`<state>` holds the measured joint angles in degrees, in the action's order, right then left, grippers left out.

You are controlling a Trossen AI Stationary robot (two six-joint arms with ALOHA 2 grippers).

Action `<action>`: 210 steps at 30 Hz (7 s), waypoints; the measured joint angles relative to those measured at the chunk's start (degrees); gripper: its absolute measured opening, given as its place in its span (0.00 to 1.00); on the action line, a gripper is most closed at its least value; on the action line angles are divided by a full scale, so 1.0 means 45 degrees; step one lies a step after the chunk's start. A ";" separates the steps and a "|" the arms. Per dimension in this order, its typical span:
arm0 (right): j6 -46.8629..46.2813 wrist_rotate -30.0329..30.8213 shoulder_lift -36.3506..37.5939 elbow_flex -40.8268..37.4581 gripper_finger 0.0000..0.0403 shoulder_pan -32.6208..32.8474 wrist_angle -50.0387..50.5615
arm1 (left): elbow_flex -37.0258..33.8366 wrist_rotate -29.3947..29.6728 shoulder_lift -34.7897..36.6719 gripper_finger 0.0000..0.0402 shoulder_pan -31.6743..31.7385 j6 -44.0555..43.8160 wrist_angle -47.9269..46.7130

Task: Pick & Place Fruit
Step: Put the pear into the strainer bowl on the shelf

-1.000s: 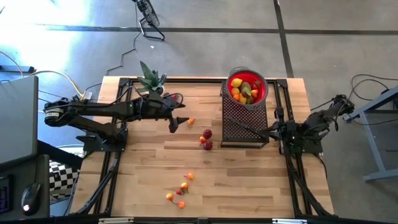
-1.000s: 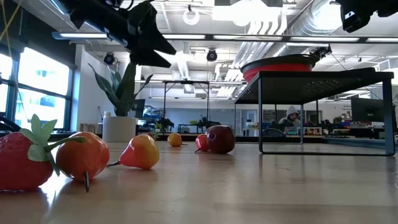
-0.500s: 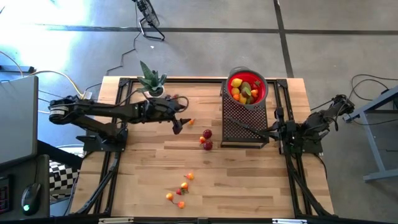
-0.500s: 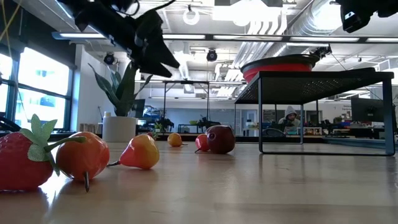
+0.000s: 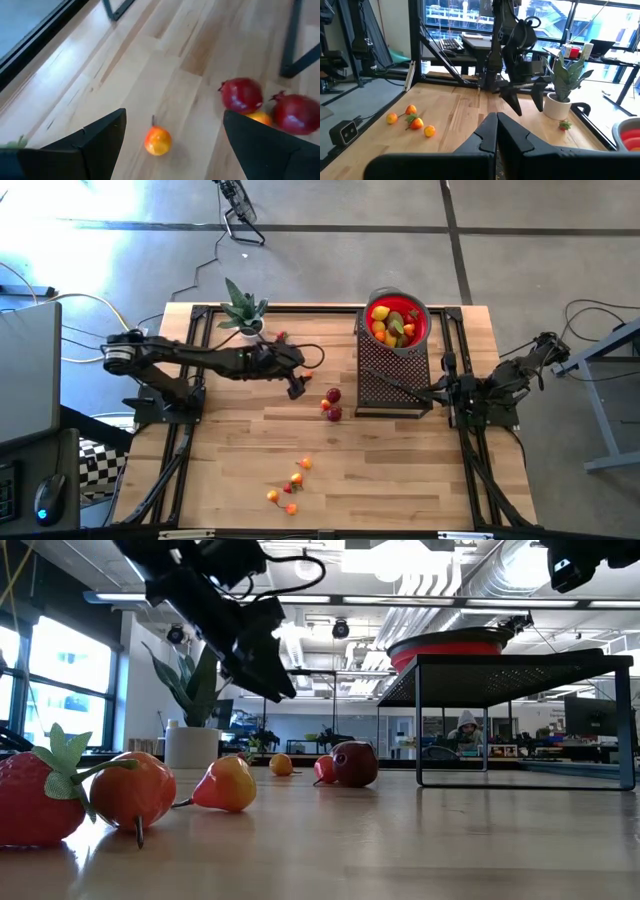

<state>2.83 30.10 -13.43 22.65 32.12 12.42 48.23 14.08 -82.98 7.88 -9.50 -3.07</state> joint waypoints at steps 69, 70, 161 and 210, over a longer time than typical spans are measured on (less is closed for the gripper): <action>0.0340 0.0671 -0.0005 0.0000 0.01 -0.0001 0.0250 | 0.1778 -0.0401 -0.3351 0.82 0.1413 -0.2295 -0.1519; 0.0340 0.0671 -0.0005 0.0000 0.01 0.0001 0.0250 | 0.1778 -0.0396 -0.3393 0.82 0.1413 -0.2237 -0.1466; -0.0024 0.0666 -0.0005 0.0001 0.01 0.0000 0.0250 | 0.1768 -0.0481 -0.3862 0.82 0.1413 -0.1088 -0.1973; 0.0102 0.0671 -0.0005 0.0000 0.01 -0.0001 0.0250 | 0.1768 -0.0661 -0.3872 0.82 0.1413 -0.1094 -0.2022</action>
<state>3.29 33.12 -13.45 22.65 32.12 13.54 56.18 11.10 -100.40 14.24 -14.42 -12.16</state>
